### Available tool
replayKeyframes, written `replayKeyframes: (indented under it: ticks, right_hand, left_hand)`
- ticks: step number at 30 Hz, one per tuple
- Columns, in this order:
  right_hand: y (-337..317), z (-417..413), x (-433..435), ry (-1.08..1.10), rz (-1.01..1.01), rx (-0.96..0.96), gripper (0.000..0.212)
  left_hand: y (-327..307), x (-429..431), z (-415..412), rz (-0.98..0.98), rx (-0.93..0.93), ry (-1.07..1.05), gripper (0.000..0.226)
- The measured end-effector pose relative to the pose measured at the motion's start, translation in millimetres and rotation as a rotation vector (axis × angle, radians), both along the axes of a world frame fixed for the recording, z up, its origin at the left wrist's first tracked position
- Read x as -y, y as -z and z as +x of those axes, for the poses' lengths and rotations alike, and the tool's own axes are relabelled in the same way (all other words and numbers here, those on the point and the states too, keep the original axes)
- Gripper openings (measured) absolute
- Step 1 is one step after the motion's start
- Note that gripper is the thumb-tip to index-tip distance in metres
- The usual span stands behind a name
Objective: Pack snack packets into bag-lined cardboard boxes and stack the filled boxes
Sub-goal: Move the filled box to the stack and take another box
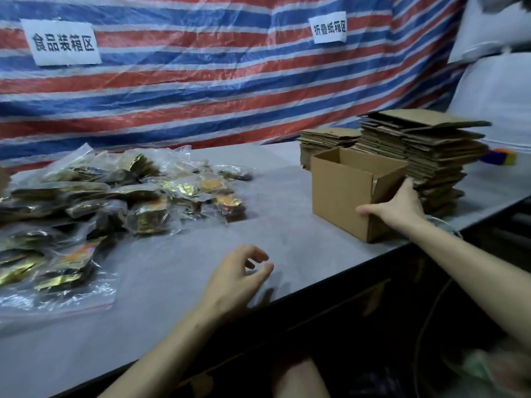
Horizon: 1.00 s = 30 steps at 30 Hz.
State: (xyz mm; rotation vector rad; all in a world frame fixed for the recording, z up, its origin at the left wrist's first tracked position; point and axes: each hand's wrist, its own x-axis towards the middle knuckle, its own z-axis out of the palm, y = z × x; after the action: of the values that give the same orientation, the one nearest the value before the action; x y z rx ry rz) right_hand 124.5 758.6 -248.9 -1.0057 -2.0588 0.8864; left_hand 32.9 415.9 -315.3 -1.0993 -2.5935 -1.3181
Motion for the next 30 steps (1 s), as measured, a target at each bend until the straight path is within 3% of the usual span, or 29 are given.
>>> replayKeyframes:
  ticks: [4,17,21,23,26,30]
  right_hand:
    - [-2,-7,-23,0.109,-0.016,-0.025,0.136]
    - [2,-56,-36,0.044,-0.066,-0.018,0.139]
    - [8,-62,-20,0.132,-0.226,0.007,0.142]
    - [24,-65,4,0.081,-0.325,-0.037,0.129]
    - [53,-71,68,-0.045,-0.173,-0.183,0.082]
    - [59,-85,184,-0.499,-0.051,-0.263,0.049]
  left_hand:
    - [1,5,-4,-0.011,0.008,-0.017,0.005]
    - [-5,40,-15,-0.029,0.032,-0.07,0.006]
    - [-6,66,-23,-0.045,0.064,-0.08,0.004]
    - [-6,83,-27,-0.076,0.049,-0.099,0.004]
    - [-8,114,-35,-0.163,0.01,-0.167,0.009]
    - [-20,161,-37,-0.304,-0.025,-0.293,0.018]
